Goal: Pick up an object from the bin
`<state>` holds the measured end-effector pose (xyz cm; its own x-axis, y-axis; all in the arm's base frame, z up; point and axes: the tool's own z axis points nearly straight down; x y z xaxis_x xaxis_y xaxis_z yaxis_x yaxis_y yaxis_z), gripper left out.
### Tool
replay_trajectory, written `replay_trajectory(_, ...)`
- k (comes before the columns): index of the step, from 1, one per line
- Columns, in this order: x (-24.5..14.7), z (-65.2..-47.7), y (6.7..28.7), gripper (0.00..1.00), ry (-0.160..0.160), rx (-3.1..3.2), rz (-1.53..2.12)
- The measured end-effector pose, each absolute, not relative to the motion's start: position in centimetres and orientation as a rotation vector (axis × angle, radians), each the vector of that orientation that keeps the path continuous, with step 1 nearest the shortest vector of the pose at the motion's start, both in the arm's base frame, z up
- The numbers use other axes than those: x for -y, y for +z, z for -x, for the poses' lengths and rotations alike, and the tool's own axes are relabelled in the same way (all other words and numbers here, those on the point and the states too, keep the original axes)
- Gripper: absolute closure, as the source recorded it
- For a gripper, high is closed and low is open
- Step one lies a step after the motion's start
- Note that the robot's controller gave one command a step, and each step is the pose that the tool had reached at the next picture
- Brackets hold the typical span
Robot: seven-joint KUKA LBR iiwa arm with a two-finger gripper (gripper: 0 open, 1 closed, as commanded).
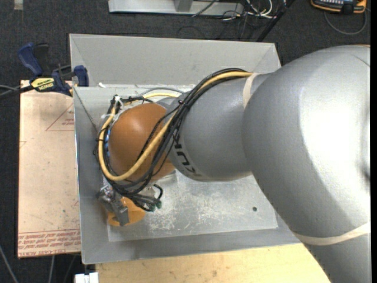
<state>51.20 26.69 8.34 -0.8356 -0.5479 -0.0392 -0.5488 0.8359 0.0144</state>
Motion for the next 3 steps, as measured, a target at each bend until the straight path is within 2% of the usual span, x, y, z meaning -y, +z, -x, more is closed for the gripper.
replay_trajectory(1,-22.0,-52.0,9.2,1.0,0.048,-2.943,0.96)
replay_trajectory(2,-19.7,-50.9,8.0,1.0,0.051,-2.912,1.013)
replay_trajectory(3,-19.3,-50.6,10.7,1.0,0.045,-2.932,0.998)
